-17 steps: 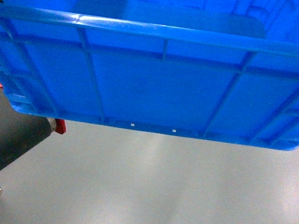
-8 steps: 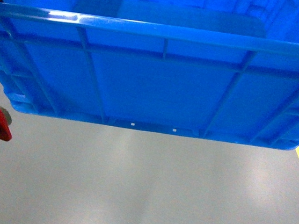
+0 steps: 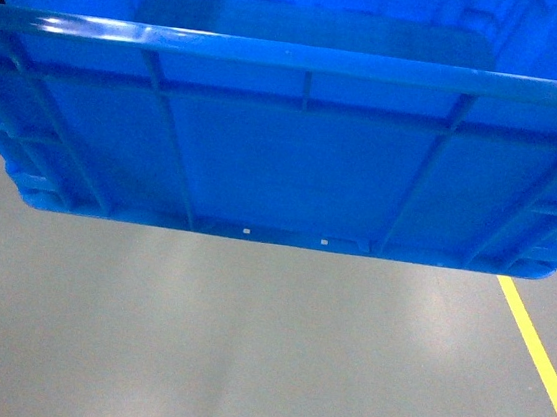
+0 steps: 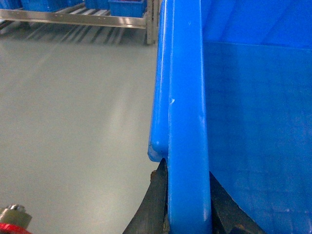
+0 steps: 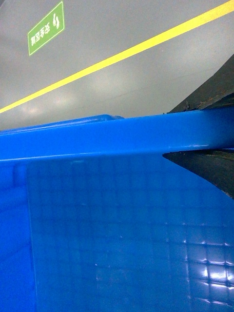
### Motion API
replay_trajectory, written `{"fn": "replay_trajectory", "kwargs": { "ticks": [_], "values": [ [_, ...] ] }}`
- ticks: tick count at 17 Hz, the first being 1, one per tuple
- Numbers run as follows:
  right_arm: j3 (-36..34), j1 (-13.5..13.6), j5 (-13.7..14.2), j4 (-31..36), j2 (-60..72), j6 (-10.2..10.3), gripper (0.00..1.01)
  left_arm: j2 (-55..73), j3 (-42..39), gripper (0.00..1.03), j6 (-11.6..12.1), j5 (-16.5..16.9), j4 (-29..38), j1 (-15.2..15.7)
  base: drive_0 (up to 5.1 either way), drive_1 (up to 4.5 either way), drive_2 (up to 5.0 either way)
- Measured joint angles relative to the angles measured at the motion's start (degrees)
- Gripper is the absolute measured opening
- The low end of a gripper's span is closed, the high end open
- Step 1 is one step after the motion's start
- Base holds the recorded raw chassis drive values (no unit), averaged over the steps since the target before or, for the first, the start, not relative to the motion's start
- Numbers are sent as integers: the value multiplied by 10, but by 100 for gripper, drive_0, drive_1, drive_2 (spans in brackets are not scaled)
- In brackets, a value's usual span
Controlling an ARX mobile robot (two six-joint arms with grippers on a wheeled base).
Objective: Place box next to blue box on left shelf
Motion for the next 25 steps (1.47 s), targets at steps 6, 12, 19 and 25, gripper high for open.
{"fn": "replay_trajectory", "kwargs": {
  "ticks": [6, 12, 19, 25],
  "values": [
    [0, 0, 1, 1, -2, -1, 10, -2, 0, 8, 0, 0, 1, -1, -74, 143, -290],
    [0, 0, 1, -1, 0, -1, 10, -2, -1, 8, 0, -1, -1, -1, 7, 438, -425],
    [0, 0, 1, 0, 0, -1, 10, -2, -1, 8, 2, 0, -1, -1, -5, 425, -436],
    [0, 0, 1, 0, 0, -2, 10, -2, -1, 8, 1, 0, -2, -1, 12, 443, -419]
  ]
}}
